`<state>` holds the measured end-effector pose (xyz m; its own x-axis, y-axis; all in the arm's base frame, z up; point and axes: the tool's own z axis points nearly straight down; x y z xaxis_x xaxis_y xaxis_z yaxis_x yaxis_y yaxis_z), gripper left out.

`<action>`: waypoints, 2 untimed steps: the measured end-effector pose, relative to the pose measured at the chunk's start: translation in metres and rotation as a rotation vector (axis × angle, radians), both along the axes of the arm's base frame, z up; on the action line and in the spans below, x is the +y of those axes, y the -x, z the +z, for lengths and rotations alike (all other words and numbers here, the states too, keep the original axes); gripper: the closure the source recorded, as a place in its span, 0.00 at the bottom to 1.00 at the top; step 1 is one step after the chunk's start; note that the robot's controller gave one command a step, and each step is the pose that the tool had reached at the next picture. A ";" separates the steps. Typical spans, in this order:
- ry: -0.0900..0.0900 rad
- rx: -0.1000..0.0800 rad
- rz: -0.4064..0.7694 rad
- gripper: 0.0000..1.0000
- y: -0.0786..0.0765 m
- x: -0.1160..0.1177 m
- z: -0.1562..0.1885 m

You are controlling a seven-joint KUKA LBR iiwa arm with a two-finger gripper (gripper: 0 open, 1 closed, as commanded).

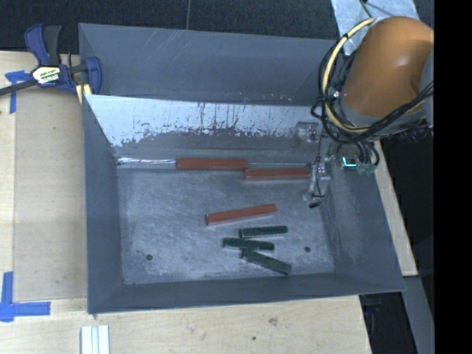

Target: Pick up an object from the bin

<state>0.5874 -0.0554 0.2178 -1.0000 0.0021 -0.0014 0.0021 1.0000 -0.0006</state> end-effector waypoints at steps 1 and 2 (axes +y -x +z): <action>-0.002 0.005 0.116 0.00 -0.023 0.031 -0.100; 0.000 -0.005 0.461 0.00 -0.012 0.008 -0.146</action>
Offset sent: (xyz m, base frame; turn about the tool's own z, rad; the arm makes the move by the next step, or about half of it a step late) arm 0.0233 0.0303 -0.0959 -0.1163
